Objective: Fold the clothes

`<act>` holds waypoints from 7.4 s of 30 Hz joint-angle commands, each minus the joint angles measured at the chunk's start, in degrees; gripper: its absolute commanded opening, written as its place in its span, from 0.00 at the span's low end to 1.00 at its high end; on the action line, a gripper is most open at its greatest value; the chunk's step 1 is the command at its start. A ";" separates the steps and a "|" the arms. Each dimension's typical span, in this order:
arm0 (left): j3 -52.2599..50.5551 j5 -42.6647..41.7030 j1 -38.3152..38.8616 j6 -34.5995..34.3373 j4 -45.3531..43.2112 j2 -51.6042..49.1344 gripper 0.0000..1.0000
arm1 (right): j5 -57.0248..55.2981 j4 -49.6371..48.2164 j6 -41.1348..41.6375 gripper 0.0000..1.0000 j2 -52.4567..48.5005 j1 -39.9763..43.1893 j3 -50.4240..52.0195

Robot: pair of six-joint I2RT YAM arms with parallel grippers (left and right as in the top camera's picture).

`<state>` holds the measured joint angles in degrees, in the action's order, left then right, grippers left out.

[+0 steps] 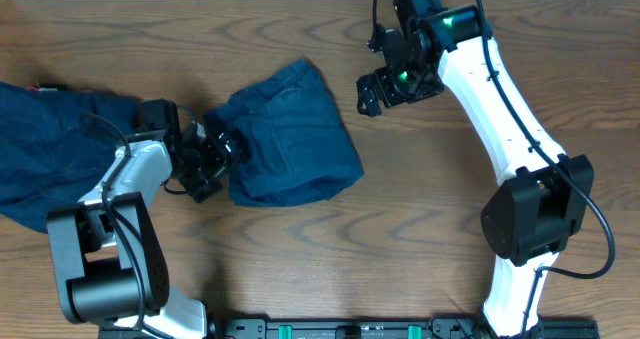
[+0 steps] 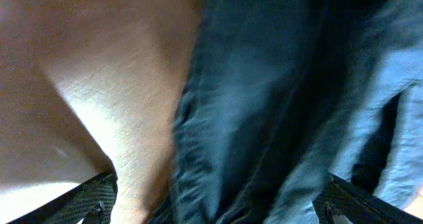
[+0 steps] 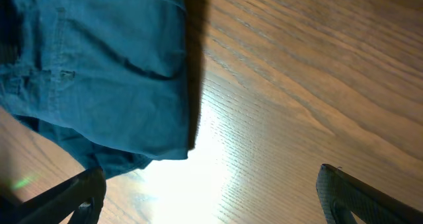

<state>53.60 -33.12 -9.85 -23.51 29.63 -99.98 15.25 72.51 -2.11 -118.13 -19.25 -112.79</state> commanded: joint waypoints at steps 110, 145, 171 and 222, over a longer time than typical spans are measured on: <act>9.70 2.80 -34.82 -7.45 -35.74 10.97 0.06 | 5.16 2.38 -1.14 0.99 -0.31 0.22 -0.72; 9.66 8.74 -50.82 -14.73 -21.75 7.50 0.94 | 5.16 3.02 1.40 0.99 -0.31 0.11 -0.72; 9.68 23.52 -56.98 -24.87 9.84 25.42 0.98 | 6.21 6.32 -0.35 0.99 -0.31 0.00 -0.72; 10.19 -21.35 -43.41 -12.72 -36.22 -15.52 0.17 | 6.40 12.92 0.76 0.99 -0.31 -0.70 -0.72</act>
<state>66.11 -53.65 -54.28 -35.99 -8.78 -113.91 21.04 85.73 -1.91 -118.13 -19.57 -112.79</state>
